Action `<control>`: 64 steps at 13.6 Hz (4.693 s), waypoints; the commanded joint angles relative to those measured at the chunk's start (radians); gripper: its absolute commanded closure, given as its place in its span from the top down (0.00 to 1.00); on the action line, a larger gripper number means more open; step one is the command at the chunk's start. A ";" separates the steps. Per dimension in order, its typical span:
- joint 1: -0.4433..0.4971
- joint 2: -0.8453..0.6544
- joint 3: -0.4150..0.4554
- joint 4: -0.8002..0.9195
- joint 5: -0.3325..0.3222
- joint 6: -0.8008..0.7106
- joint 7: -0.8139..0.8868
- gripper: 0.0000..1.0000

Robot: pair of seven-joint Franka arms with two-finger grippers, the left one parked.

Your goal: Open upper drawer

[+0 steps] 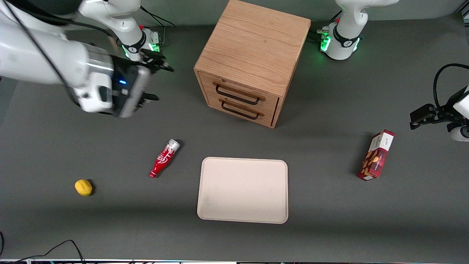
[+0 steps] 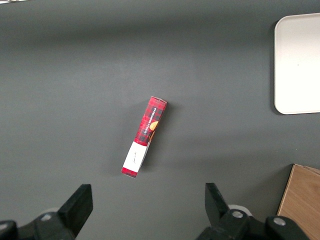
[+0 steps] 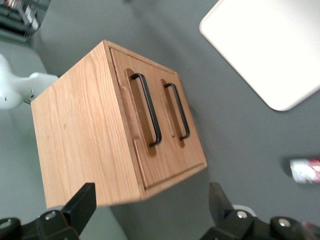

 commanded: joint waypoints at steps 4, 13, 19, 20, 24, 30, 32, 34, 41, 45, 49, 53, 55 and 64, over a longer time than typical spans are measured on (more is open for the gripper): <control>0.030 0.256 0.190 0.050 -0.186 0.149 0.079 1.00; 0.070 0.336 0.272 -0.006 -0.292 0.272 0.162 1.00; 0.073 0.333 0.292 -0.054 -0.312 0.307 0.165 1.00; 0.073 0.327 0.292 -0.072 -0.312 0.322 0.169 1.00; 0.075 0.336 0.299 -0.085 -0.331 0.341 0.170 1.00; 0.073 0.330 0.312 -0.106 -0.332 0.362 0.170 1.00; 0.075 0.336 0.312 -0.106 -0.340 0.379 0.170 1.00; 0.075 0.342 0.312 -0.106 -0.354 0.390 0.170 1.00; 0.083 0.369 0.312 -0.103 -0.384 0.414 0.172 1.00; 0.066 0.377 0.307 -0.095 -0.384 0.414 0.170 1.00; 0.063 0.391 0.293 -0.057 -0.386 0.413 0.166 1.00; 0.055 0.411 0.275 -0.019 -0.384 0.408 0.164 1.00; 0.055 0.435 0.275 0.024 -0.389 0.404 0.164 1.00; 0.053 0.501 0.226 0.139 -0.409 0.393 0.159 1.00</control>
